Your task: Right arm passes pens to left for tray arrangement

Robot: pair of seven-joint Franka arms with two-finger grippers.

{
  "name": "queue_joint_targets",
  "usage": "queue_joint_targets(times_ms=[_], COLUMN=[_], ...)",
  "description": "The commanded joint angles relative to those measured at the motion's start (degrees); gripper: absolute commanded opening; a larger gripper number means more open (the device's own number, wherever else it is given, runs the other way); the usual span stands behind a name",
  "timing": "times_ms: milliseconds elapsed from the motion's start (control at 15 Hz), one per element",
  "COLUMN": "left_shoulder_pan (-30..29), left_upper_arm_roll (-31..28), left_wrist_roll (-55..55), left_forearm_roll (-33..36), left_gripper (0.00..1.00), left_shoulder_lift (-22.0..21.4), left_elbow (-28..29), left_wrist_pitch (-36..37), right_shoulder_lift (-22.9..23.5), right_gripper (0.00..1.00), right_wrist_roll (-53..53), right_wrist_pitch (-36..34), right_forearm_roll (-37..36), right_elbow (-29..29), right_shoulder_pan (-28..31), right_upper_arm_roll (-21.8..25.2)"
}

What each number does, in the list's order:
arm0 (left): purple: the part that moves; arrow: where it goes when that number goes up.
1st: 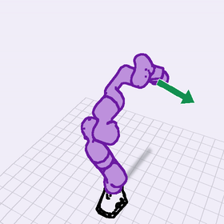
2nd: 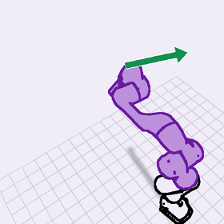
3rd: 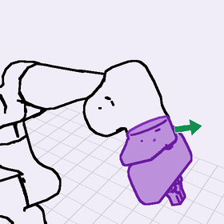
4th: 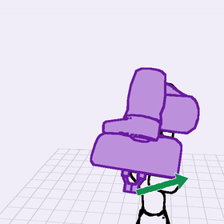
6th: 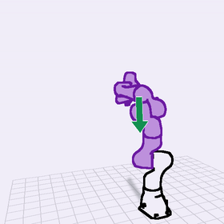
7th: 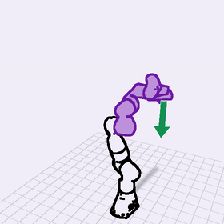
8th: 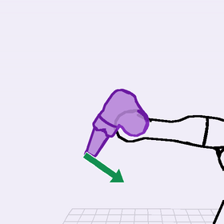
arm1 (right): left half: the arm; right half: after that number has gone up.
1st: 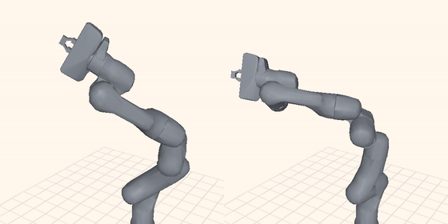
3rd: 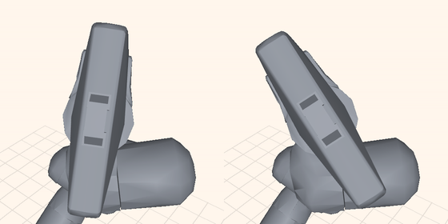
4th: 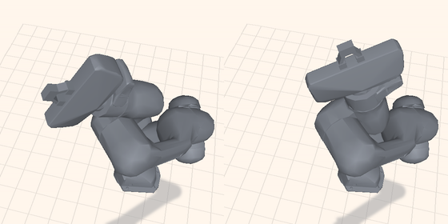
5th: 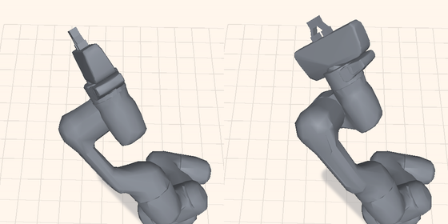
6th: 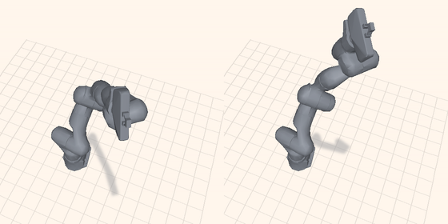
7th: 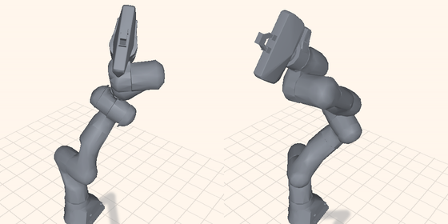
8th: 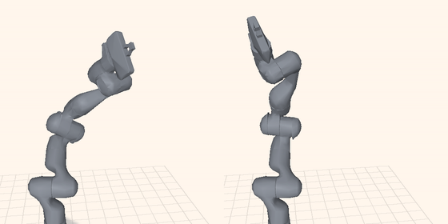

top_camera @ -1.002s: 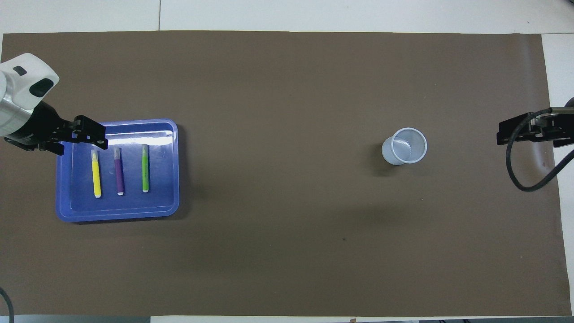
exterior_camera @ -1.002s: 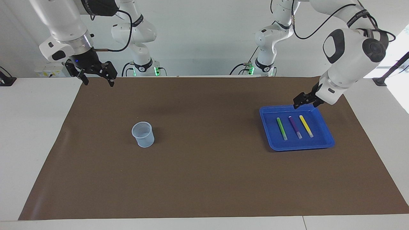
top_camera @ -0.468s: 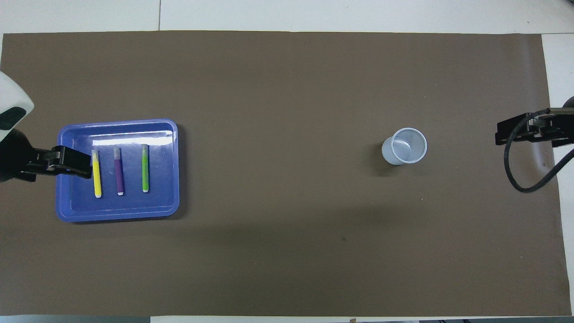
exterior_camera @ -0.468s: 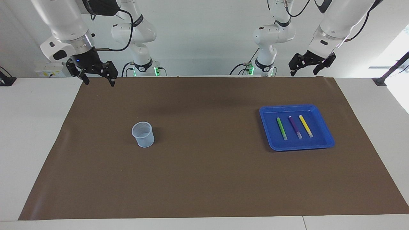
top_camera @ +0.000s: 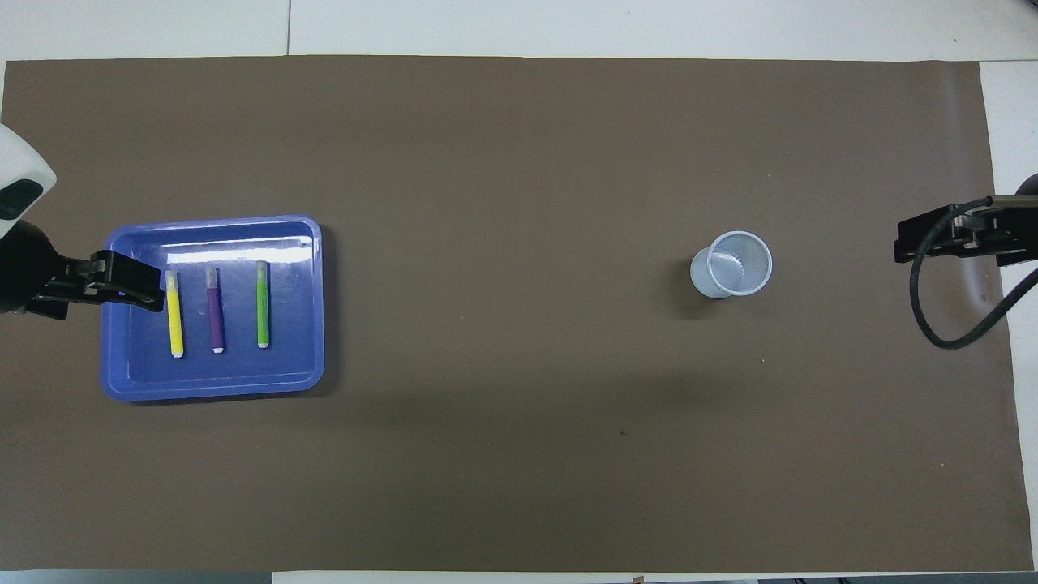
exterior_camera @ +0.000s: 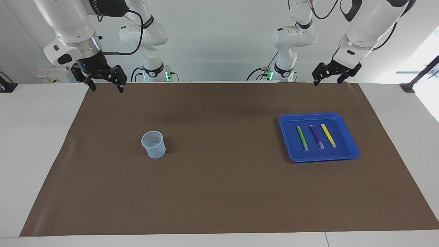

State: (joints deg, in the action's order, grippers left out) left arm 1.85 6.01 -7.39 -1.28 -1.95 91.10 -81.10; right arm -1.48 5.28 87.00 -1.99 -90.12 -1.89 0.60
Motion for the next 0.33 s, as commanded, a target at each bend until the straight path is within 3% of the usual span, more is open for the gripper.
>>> queue_joint_targets(times_ms=[0, 267], left_shoulder_pan=[1.2, 0.8], left_upper_arm_roll=[-1.2, -0.9], left_wrist_roll=[-0.4, 0.2], left_forearm_roll=[-0.6, -0.8], left_gripper=[1.0, 1.0], left_shoulder_lift=[1.1, 0.4], left_elbow=[-2.5, -1.8], left_wrist_pitch=[1.6, 1.2], right_shoulder_lift=[-0.8, -0.9], right_gripper=[1.0, 1.0], right_wrist_roll=[-0.3, -0.3], right_wrist_pitch=[0.4, 0.4], right_forearm_roll=[-1.2, -1.2], right_elbow=[-0.9, -1.1], right_shoulder_pan=[0.4, 0.4], right_upper_arm_roll=[-0.6, -0.6])
